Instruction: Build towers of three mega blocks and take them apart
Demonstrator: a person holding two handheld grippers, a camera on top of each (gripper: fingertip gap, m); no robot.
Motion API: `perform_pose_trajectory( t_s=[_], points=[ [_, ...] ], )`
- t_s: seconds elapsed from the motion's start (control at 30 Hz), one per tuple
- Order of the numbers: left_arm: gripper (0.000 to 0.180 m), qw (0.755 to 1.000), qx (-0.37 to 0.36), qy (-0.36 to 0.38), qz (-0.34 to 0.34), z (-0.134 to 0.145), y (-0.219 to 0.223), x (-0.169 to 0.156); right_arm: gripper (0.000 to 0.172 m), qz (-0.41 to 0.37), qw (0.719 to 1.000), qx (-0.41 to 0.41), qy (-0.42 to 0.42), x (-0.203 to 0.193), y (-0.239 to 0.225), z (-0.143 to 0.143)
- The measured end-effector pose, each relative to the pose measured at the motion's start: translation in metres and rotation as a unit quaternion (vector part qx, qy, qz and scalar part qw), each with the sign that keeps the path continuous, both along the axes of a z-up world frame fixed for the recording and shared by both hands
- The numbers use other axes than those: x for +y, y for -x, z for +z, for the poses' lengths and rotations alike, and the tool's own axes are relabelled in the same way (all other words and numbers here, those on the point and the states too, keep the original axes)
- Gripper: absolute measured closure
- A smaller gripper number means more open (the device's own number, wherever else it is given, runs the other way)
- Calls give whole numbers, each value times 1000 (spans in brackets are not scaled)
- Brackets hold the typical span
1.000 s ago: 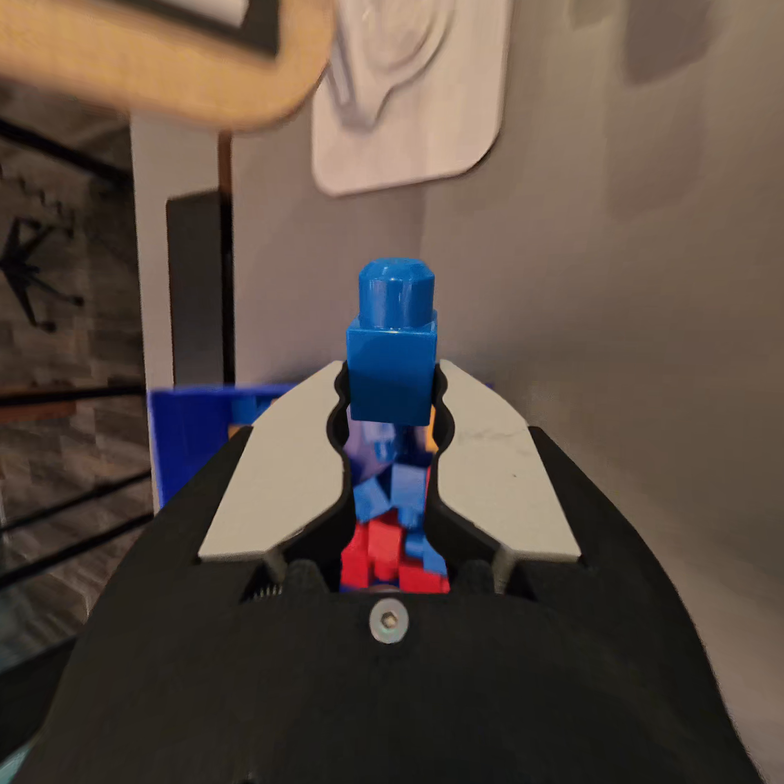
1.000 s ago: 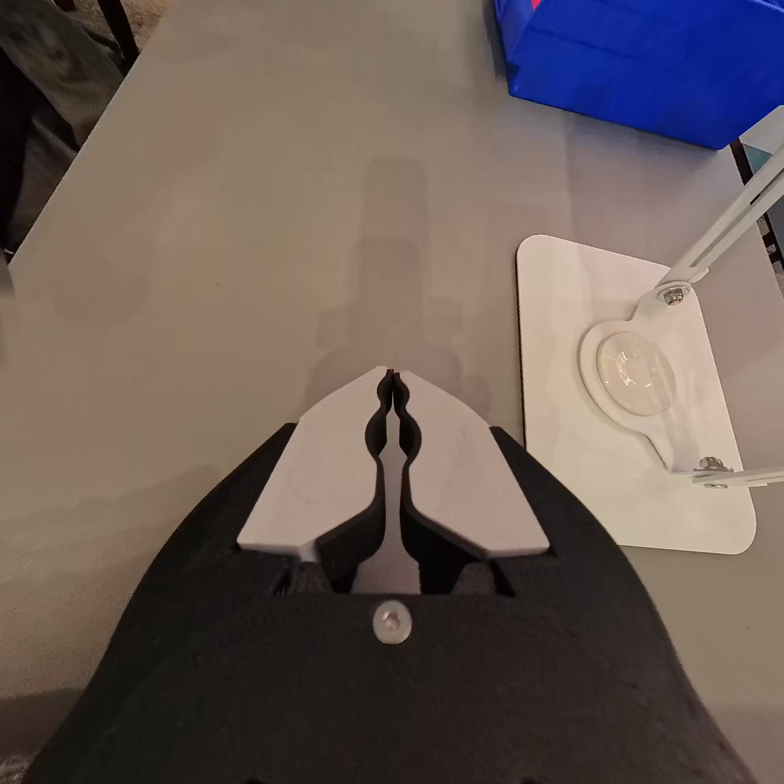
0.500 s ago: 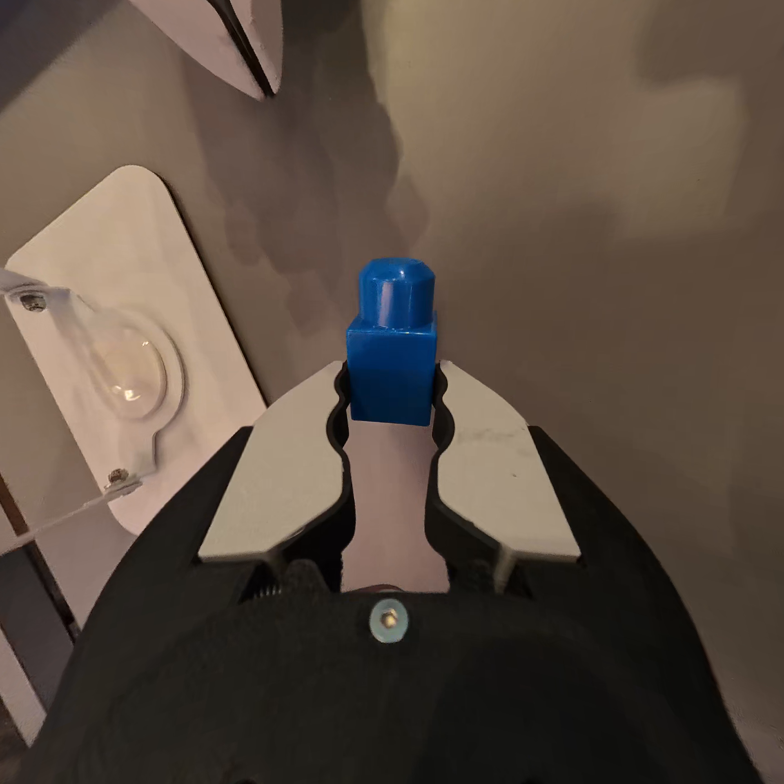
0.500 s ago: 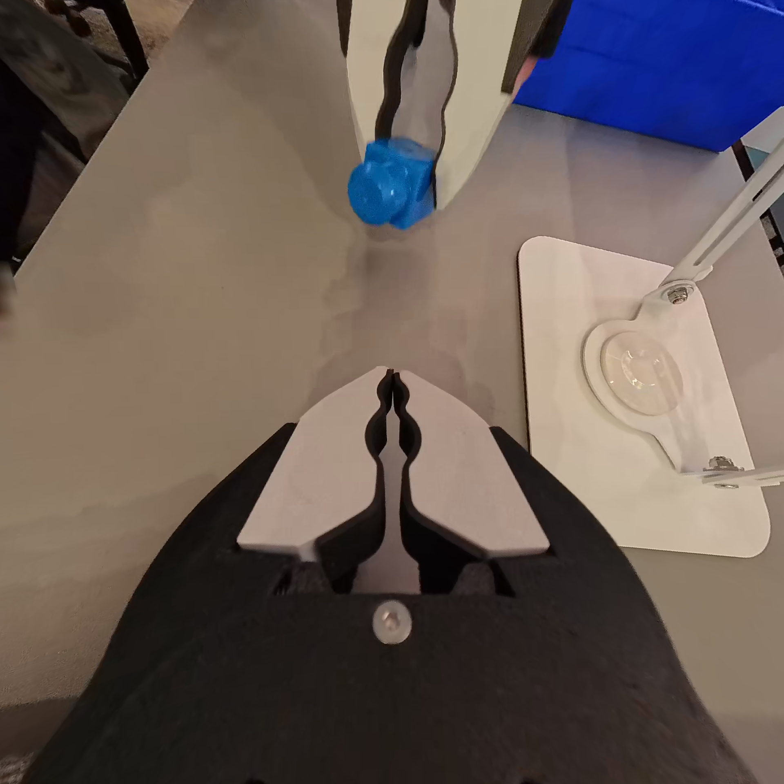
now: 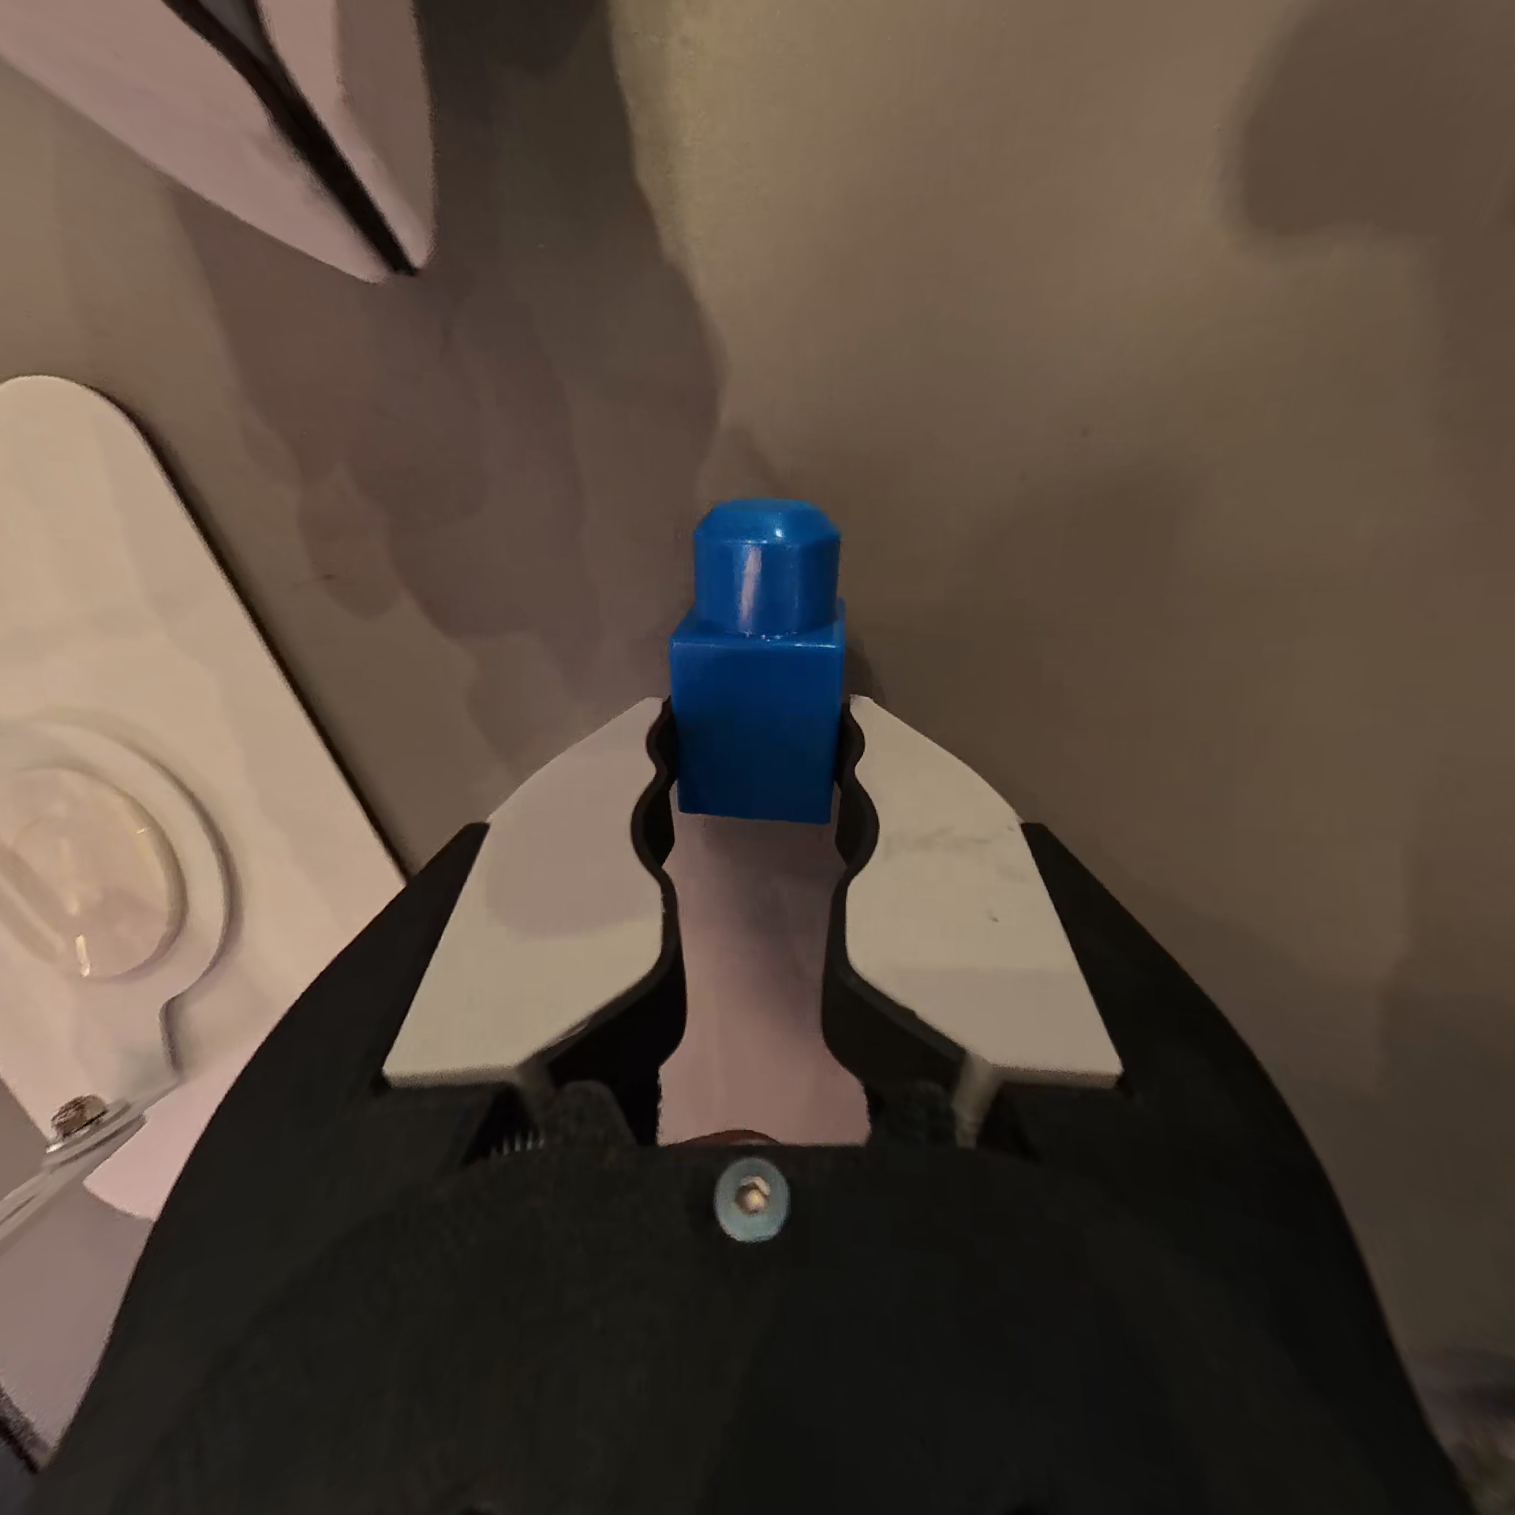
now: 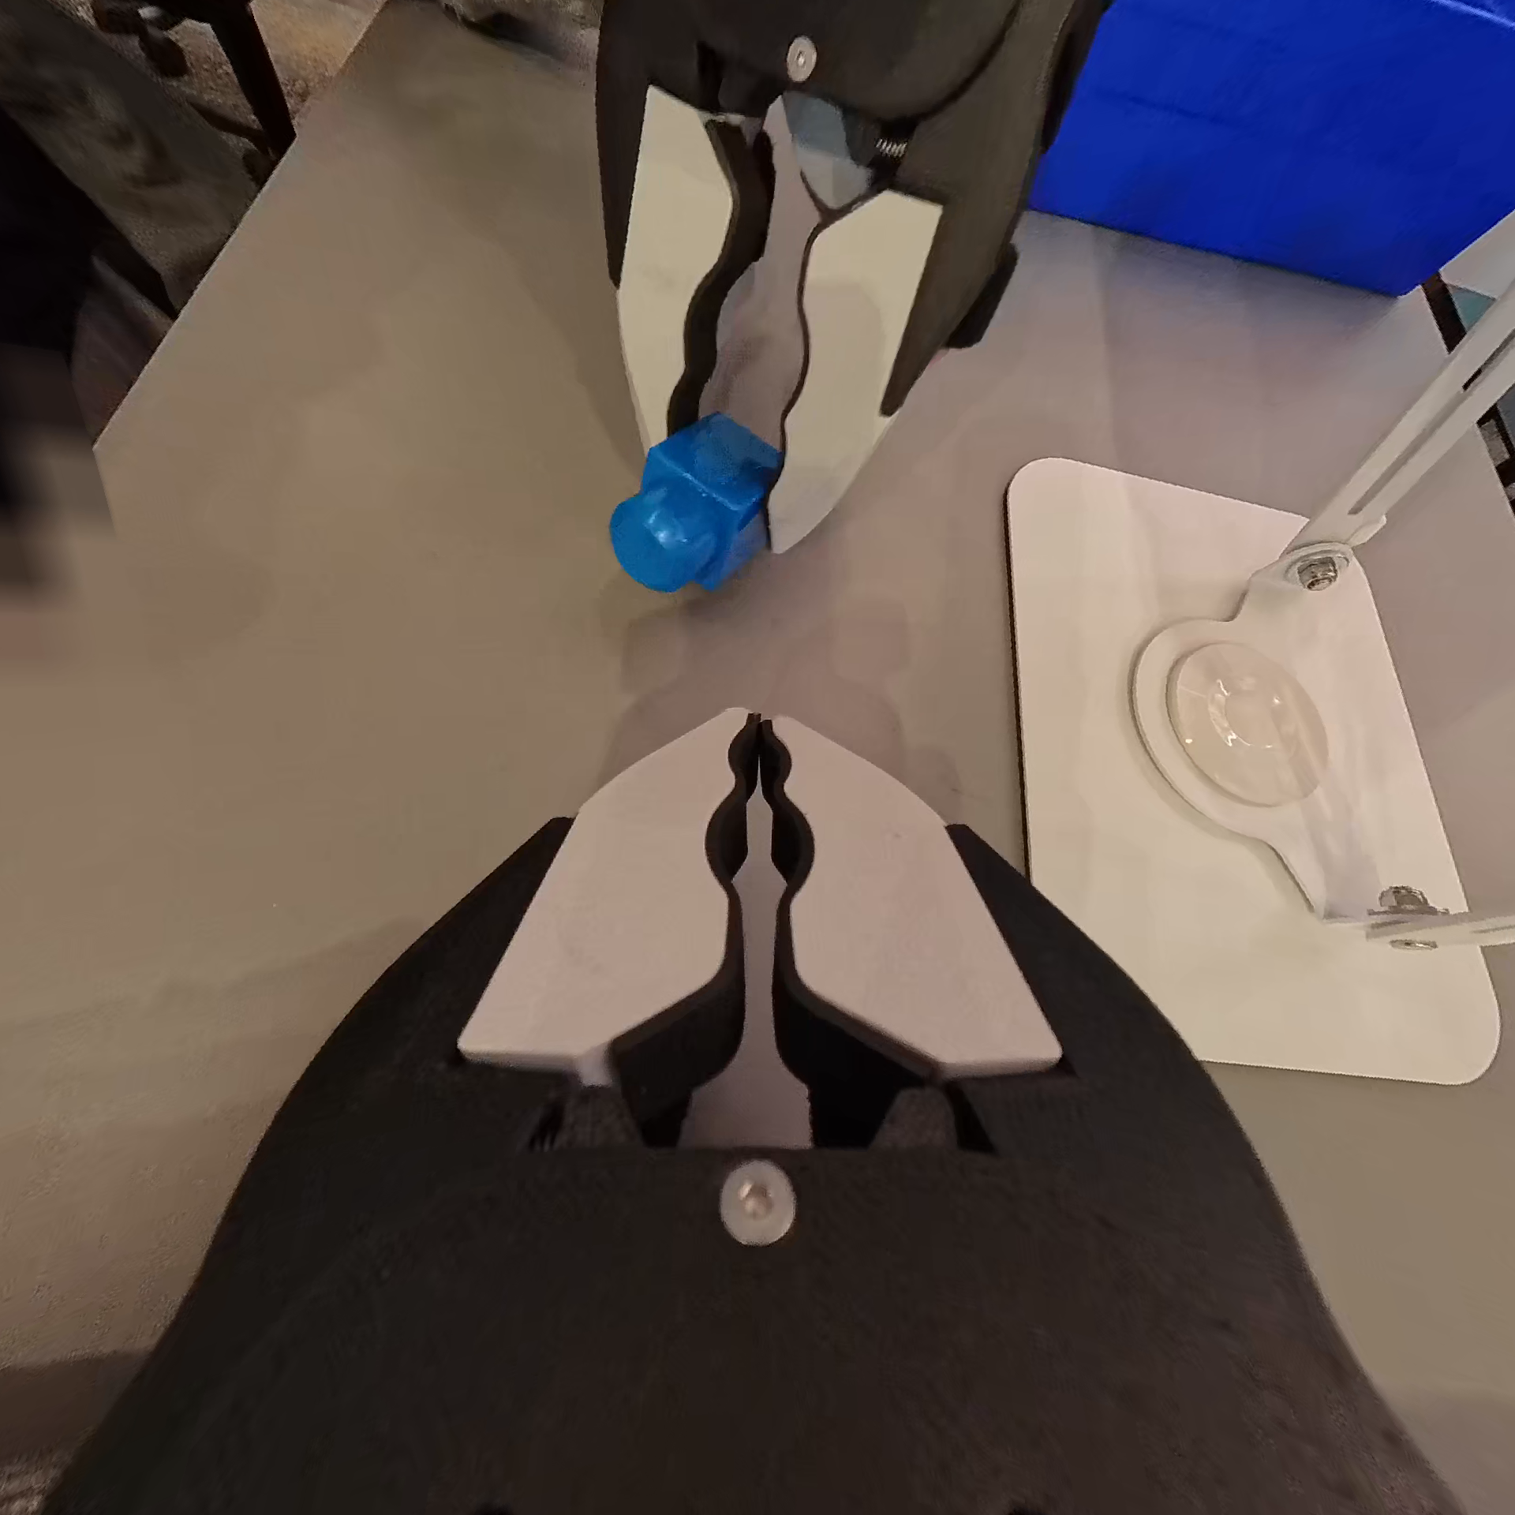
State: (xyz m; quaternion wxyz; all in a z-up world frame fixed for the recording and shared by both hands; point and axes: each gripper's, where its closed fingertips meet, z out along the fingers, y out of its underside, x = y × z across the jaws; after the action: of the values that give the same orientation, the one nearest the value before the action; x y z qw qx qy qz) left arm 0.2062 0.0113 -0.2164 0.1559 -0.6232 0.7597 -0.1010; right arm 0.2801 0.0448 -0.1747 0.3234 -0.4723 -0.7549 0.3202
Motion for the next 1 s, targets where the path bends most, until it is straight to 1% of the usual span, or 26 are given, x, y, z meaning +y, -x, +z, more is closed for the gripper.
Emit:
perform_pose_trajectory(
  t_s=[0.2,0.3,0.4,0.47,0.57,0.7,0.8,0.87,0.93,1.0],
  points=[
    [144,1000,-9,12,-5,-3,-4,-5,172,2,1000,-1,2,-1,0,0],
    [132,999,-29,29,-3,-3,-7,-9,172,2,1000,0,3,0,0,-1],
    [130,999,-34,24,2,-2,-4,-8,172,2,1000,0,3,0,-1,0],
    [127,998,-52,16,10,7,-1,-6,172,1,1000,3,3,0,-1,1],
    [128,997,-68,-7,28,29,19,-4,172,-1,1000,6,4,1,-2,2],
    [132,990,-80,-67,90,70,80,8,172,1,1000,5,5,0,-2,1],
    [133,974,-88,-121,171,106,144,25,172,2,1000,3,6,0,-1,0],
    [136,958,-82,-161,221,128,188,36,172,2,1000,4,8,-1,-1,0],
    [137,943,-61,-180,274,141,232,45,172,1,1000,4,8,0,-1,-1],
    [136,928,-43,-193,314,146,270,57,172,1,1000,4,10,0,-1,-1]
  ],
)
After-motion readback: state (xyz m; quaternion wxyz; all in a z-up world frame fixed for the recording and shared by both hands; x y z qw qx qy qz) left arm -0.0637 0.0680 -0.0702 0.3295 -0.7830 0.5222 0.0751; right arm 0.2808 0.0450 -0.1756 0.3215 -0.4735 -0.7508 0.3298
